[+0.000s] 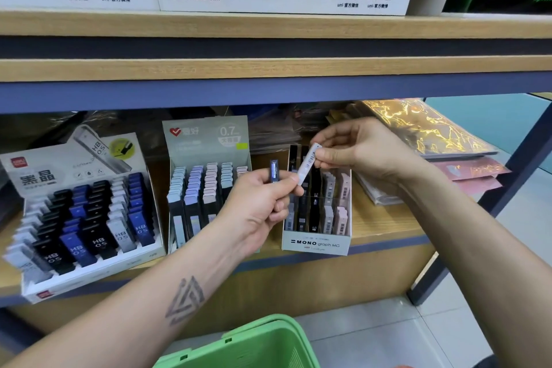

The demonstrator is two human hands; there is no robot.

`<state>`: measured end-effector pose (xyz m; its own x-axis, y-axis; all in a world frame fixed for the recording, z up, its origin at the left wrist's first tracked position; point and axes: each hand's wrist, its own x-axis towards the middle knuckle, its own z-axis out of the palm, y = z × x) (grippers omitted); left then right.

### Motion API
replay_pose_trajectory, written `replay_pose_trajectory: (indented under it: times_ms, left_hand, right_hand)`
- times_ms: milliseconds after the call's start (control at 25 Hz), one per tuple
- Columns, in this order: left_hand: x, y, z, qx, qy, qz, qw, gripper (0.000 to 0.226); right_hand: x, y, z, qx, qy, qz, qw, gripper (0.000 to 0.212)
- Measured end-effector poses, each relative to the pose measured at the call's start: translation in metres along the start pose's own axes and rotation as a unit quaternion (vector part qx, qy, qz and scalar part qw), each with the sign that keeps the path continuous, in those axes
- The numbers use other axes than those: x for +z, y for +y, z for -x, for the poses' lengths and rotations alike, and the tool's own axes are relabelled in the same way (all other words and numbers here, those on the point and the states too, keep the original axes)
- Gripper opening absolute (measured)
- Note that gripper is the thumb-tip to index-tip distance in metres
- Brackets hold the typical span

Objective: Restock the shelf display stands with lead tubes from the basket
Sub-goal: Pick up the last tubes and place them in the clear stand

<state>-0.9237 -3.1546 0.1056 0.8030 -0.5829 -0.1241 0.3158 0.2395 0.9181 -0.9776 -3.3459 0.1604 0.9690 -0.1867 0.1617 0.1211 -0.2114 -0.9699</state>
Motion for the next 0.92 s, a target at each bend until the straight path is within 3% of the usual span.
replay_pose_trajectory:
  times_ms: [120, 240, 320, 400, 560, 920]
  left_hand:
    - [0.004, -0.001, -0.001, -0.004, -0.009, 0.0, 1.0, 0.003]
    - [0.005, 0.001, -0.003, -0.032, -0.003, 0.018, 0.999, 0.011]
    - [0.003, 0.002, -0.005, -0.057, -0.009, 0.036, 0.998, 0.02]
    - [0.003, 0.0, -0.005, -0.074, -0.016, 0.044, 0.996, 0.025]
    - [0.003, -0.004, -0.004, -0.084, -0.016, 0.045, 0.995, 0.029]
    - [0.0, -0.005, 0.001, -0.1, -0.054, 0.038, 0.993, 0.029]
  right_hand:
    - [-0.005, -0.001, -0.002, -0.007, -0.007, 0.055, 0.998, 0.021]
    - [-0.016, -0.004, -0.008, -0.038, 0.092, 0.138, 0.985, 0.018]
    - [-0.023, -0.002, -0.013, -0.066, 0.185, 0.264, 0.944, 0.019]
    - [-0.023, 0.006, -0.018, -0.074, 0.22, 0.36, 0.903, 0.017]
    - [-0.016, 0.032, -0.037, -0.096, 0.205, 0.47, 0.853, 0.015]
    - [-0.007, 0.046, -0.043, -0.05, 0.186, 0.569, 0.799, 0.022]
